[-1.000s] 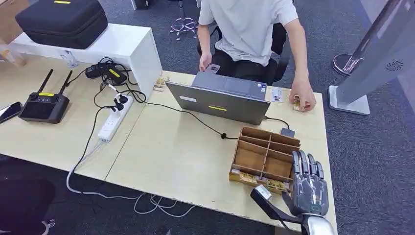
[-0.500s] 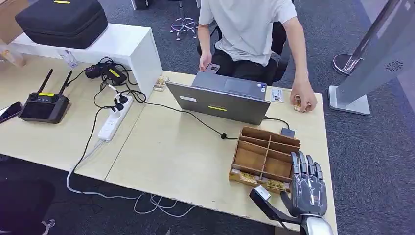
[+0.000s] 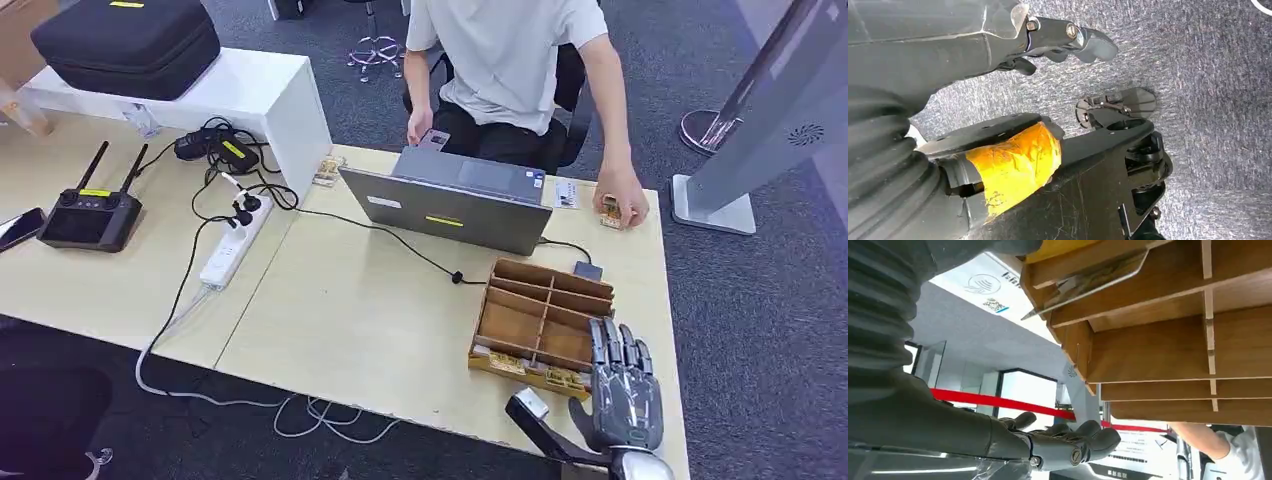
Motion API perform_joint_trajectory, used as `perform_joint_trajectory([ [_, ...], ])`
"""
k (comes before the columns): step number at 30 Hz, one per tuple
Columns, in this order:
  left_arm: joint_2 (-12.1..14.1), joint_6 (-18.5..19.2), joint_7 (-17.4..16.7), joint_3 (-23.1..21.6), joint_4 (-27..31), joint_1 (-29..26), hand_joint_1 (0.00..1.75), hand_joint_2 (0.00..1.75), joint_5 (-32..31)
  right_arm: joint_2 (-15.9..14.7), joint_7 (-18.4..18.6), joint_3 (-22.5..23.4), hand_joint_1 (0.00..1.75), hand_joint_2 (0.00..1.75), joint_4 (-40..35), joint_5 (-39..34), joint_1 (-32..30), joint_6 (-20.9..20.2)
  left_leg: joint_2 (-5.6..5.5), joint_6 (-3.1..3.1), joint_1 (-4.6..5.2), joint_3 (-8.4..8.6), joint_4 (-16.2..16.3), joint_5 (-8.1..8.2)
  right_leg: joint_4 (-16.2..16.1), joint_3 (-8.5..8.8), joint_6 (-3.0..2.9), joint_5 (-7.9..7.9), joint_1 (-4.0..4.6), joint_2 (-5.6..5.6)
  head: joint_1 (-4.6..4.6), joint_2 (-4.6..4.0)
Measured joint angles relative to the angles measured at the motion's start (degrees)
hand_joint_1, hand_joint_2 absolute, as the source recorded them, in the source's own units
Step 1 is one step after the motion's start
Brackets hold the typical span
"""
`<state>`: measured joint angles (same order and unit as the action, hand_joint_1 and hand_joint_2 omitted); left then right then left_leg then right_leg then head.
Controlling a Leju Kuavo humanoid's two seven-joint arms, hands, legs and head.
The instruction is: Pass the card to the sensor for recognition and then transmit it.
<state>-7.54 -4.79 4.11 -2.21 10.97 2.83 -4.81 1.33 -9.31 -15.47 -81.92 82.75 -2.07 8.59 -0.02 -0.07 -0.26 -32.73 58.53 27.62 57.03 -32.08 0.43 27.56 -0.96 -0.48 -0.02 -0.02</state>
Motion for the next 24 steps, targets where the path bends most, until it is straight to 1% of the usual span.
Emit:
perform_joint_trajectory([
  [14,-0.04,0.0,-0.02,0.98,0.0,0.0,0.0,1.75,-0.85,0.59,-0.22,-0.24,0.0,1.75,2.06,-1.11,-0.61,-0.02,0.0,0.0,0.0,0.0,0.0,0.0,0.0,0.0,0.0,0.0,0.0,0.0,0.0,0.0],
  [18,-0.04,0.0,-0.42,1.01,0.0,0.01,0.0,1.75,-0.98,1.31,-0.22,-0.28,0.0,1.75,2.67,-1.11,-0.65,-0.02,0.0,0.0,0.0,0.0,0.0,0.0,0.0,0.0,0.0,0.0,0.0,0.0,0.0,0.0],
  [24,-0.04,0.0,-0.5,1.05,0.0,0.01,0.0,1.75,-1.36,1.77,-0.5,-1.4,0.0,1.75,3.39,-1.11,-0.66,-0.02,0.0,0.0,0.0,0.0,0.0,0.0,0.0,0.0,0.0,0.0,0.0,0.0,0.0,0.0],
])
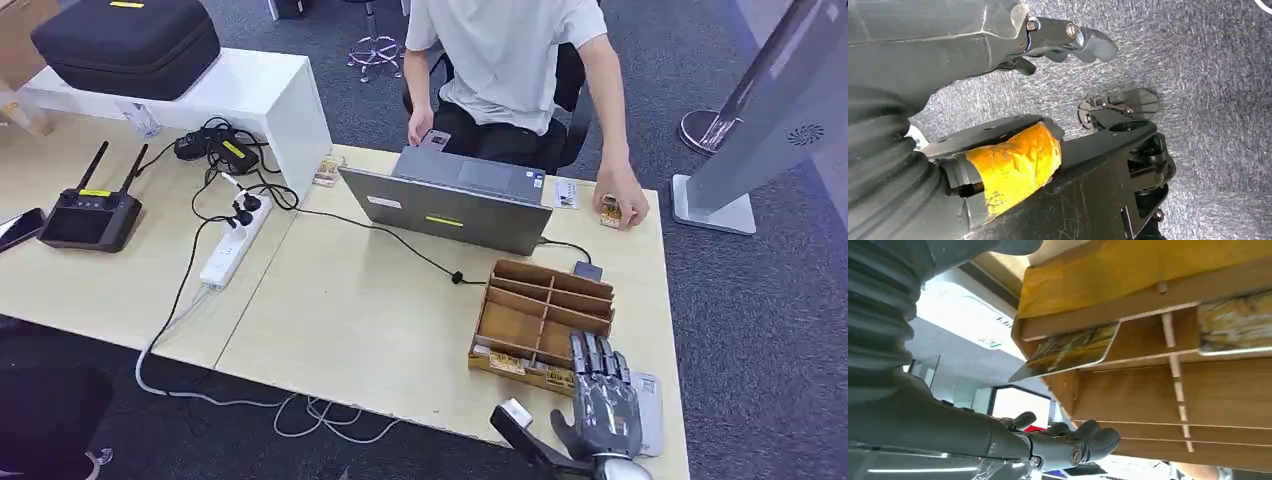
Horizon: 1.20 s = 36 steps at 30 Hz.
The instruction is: Pass the card to the sensor for recognition and then transmit it.
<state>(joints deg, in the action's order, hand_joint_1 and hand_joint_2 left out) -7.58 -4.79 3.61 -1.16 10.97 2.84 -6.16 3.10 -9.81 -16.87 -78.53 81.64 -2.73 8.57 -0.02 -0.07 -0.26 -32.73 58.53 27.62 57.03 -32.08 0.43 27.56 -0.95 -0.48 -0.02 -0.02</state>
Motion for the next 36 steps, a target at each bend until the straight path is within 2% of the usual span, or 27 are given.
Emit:
perform_joint_trajectory([
  [19,0.0,0.07,-0.02,0.5,0.0,0.0,0.0,1.75,-0.7,0.22,-0.22,-0.83,0.03,1.75,1.07,-0.48,0.22,0.2,0.0,0.0,0.0,0.0,0.0,0.0,0.0,0.0,0.0,0.0,0.0,0.0,0.0,0.0],
  [20,0.0,0.09,-0.02,0.57,0.0,0.0,0.0,1.75,-0.77,0.22,-0.24,-0.83,1.75,1.75,1.07,-0.52,0.22,0.28,0.0,0.0,0.0,0.0,0.0,0.0,0.0,0.0,0.0,0.0,0.0,0.0,0.0,0.0],
  [27,-0.2,0.17,-0.02,1.38,0.0,-0.01,0.0,1.75,-1.38,0.24,-2.34,-0.83,1.75,1.75,0.5,-3.28,0.15,1.75,0.0,0.0,0.0,0.0,0.0,0.0,0.0,0.0,0.0,0.0,0.0,0.0,0.0,0.0],
  [36,-0.33,0.37,-0.02,1.84,0.0,-0.01,0.0,1.75,-1.75,0.24,-2.34,-0.81,1.75,1.75,0.22,-3.48,0.28,1.73,0.0,0.0,0.0,0.0,0.0,0.0,0.0,0.0,0.0,0.0,0.0,0.0,0.0,0.0],
])
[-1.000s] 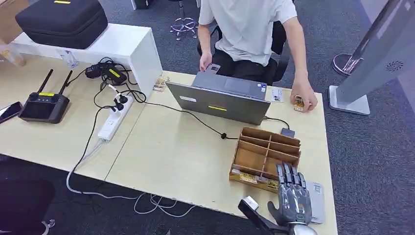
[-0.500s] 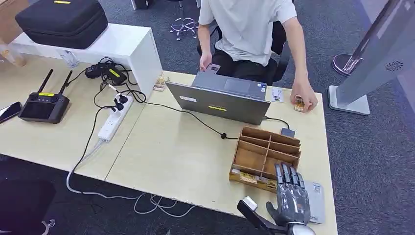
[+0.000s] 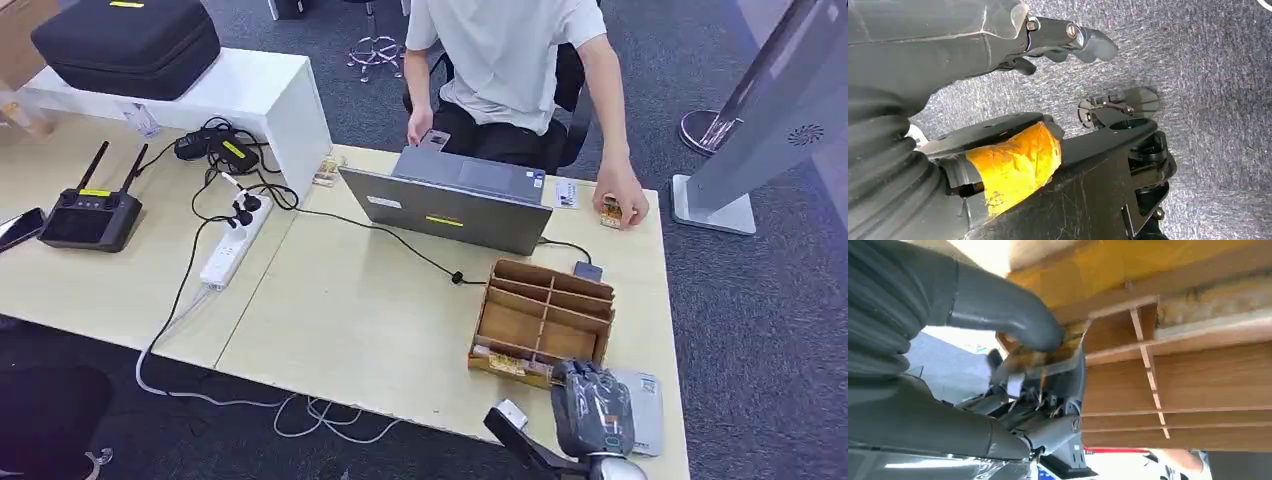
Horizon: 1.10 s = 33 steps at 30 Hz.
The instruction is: Pass the card to the sensor for recognition and then transmit it.
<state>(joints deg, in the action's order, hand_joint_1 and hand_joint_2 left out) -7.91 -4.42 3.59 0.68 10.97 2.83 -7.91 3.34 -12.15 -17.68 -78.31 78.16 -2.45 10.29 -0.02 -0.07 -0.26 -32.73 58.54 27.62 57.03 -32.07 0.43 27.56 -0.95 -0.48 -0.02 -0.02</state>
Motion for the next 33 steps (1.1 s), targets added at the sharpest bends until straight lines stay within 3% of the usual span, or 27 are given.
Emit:
perform_joint_trajectory([
  [18,-0.04,-1.05,0.83,0.96,0.0,0.01,0.0,1.75,-1.75,1.03,0.02,0.09,1.75,1.75,-1.07,-0.72,0.32,-0.87,0.0,0.0,0.0,-0.01,0.0,0.0,0.01,0.0,-0.01,-0.01,0.0,0.02,0.0,0.0],
  [24,0.0,0.06,-0.35,1.01,0.0,-0.03,0.0,1.75,-3.34,2.25,-3.58,0.39,1.75,1.75,-3.82,-7.0,4.27,-5.54,0.04,0.03,-0.01,-0.01,0.0,-0.04,0.03,0.01,0.0,-0.04,0.0,0.05,0.0,0.0],
  [27,0.11,0.55,-0.37,1.01,0.0,0.03,0.0,1.75,-4.59,2.38,-4.92,1.23,1.75,1.75,-3.63,-14.32,9.48,-10.45,0.09,0.01,0.0,0.01,0.0,-0.07,0.03,-0.01,0.05,-0.11,0.0,0.13,0.0,0.0],
  [30,0.15,0.81,-0.35,1.01,0.0,-0.02,0.0,1.75,-5.16,2.43,-5.16,1.82,1.75,1.75,-2.84,-16.86,13.64,-12.42,0.05,0.03,0.0,-0.01,0.02,-0.13,0.02,0.02,0.09,-0.14,0.0,0.07,0.0,0.0],
  [33,0.35,1.12,-0.37,1.01,0.0,-0.02,0.0,1.75,-5.97,2.71,-5.6,2.21,1.75,1.75,0.53,-23.99,18.56,-18.24,0.1,0.03,0.0,-0.01,0.03,-0.13,0.03,-0.01,0.09,-0.18,0.0,0.15,0.0,0.0],
])
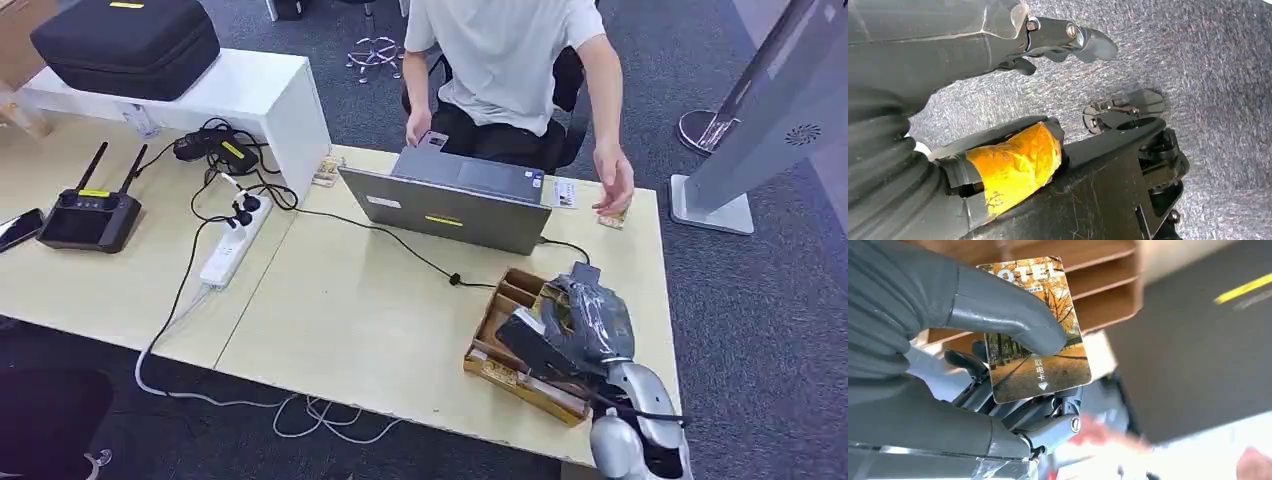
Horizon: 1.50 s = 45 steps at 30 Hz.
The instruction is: Pass the card to the sensor for recognition and then transmit it.
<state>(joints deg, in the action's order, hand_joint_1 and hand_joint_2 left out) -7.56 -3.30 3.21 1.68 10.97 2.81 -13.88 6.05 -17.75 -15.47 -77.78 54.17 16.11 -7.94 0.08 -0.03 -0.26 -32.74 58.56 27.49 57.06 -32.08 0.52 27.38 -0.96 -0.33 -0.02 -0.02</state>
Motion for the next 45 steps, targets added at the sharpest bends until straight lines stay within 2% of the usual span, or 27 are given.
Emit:
perform_joint_trajectory([
  [2,0.17,0.22,0.0,0.0,0.0,0.09,0.0,1.75,-0.52,0.02,-0.13,0.11,1.75,1.75,3.15,-4.85,3.84,-2.66,-0.02,-0.03,0.0,0.02,0.02,-0.04,0.0,0.0,0.0,0.0,0.0,-0.02,0.0,0.0],
  [8,0.66,0.59,0.0,0.0,0.0,-0.02,0.0,1.75,-1.49,0.48,0.24,0.24,1.75,1.75,9.7,-10.92,10.48,-5.04,-0.09,-0.02,0.0,-0.05,0.03,-0.07,0.03,-0.01,0.0,-0.01,0.0,-0.06,0.0,0.0],
  [12,0.85,1.27,0.0,0.0,0.0,0.02,0.0,1.75,-3.04,1.82,4.0,0.81,1.75,1.75,15.34,-12.34,18.03,-1.15,-0.04,0.0,0.0,-0.05,0.04,-0.1,0.05,-0.06,-0.01,-0.03,0.0,-0.04,0.0,0.0],
  [15,0.9,1.35,0.0,0.0,0.0,0.02,0.0,1.75,-3.38,2.73,4.87,1.29,1.75,1.75,18.23,-12.34,22.88,-0.4,-0.07,-0.02,-0.01,-0.04,0.05,-0.11,0.04,-0.05,0.0,-0.03,0.0,-0.06,-0.02,0.0],
  [20,0.92,1.53,0.0,0.0,0.0,0.0,0.0,1.75,-3.8,3.95,5.73,2.07,1.75,1.75,20.65,-12.79,25.26,0.67,-0.06,-0.02,0.0,-0.09,0.05,-0.11,0.05,-0.06,-0.01,-0.05,0.0,-0.05,0.0,0.0],
  [23,0.9,1.97,-0.02,0.0,0.0,0.03,0.0,1.75,-4.92,5.47,9.67,4.16,1.75,1.75,22.46,-10.25,29.27,5.48,-0.05,-0.02,0.0,-0.1,0.06,-0.11,0.06,-0.11,-0.01,-0.05,0.0,-0.04,-0.02,0.0],
  [28,0.63,2.18,-0.09,0.0,0.0,0.03,0.0,1.75,-6.27,7.34,14.09,7.8,1.75,1.75,24.32,-4.5,34.72,10.21,-0.07,-0.02,0.0,-0.1,0.07,-0.11,0.05,-0.1,-0.01,-0.06,0.0,-0.06,-0.02,0.0],
  [34,0.44,2.82,-0.11,0.0,0.0,0.05,0.0,1.75,-7.39,8.44,15.91,12.02,1.75,1.75,26.38,2.75,38.14,12.1,-0.06,-0.02,0.0,-0.1,0.07,-0.11,0.05,-0.1,-0.01,-0.06,0.0,-0.05,-0.02,0.0],
  [39,0.15,3.23,0.02,0.07,0.0,0.06,0.0,1.75,-7.76,8.68,16.07,14.99,1.75,1.75,27.8,4.28,38.97,12.42,-0.07,-0.02,0.0,-0.11,0.08,-0.11,0.05,-0.11,-0.01,-0.06,0.0,-0.06,-0.02,0.0],
  [40,0.09,3.26,0.04,0.09,0.0,0.06,0.0,1.75,-7.82,8.68,16.13,15.56,0.0,0.0,28.12,4.71,38.98,12.53,-0.07,-0.02,0.0,-0.11,0.08,-0.11,0.05,-0.11,-0.01,-0.06,0.0,-0.06,0.0,0.0],
  [45,-0.02,3.56,0.22,0.28,0.0,0.07,0.0,1.75,-8.65,8.7,16.2,18.01,0.0,0.0,29.26,6.48,38.98,12.95,-0.07,-0.02,0.0,-0.11,0.09,-0.11,0.05,-0.11,-0.01,-0.06,0.0,-0.05,0.0,0.0],
])
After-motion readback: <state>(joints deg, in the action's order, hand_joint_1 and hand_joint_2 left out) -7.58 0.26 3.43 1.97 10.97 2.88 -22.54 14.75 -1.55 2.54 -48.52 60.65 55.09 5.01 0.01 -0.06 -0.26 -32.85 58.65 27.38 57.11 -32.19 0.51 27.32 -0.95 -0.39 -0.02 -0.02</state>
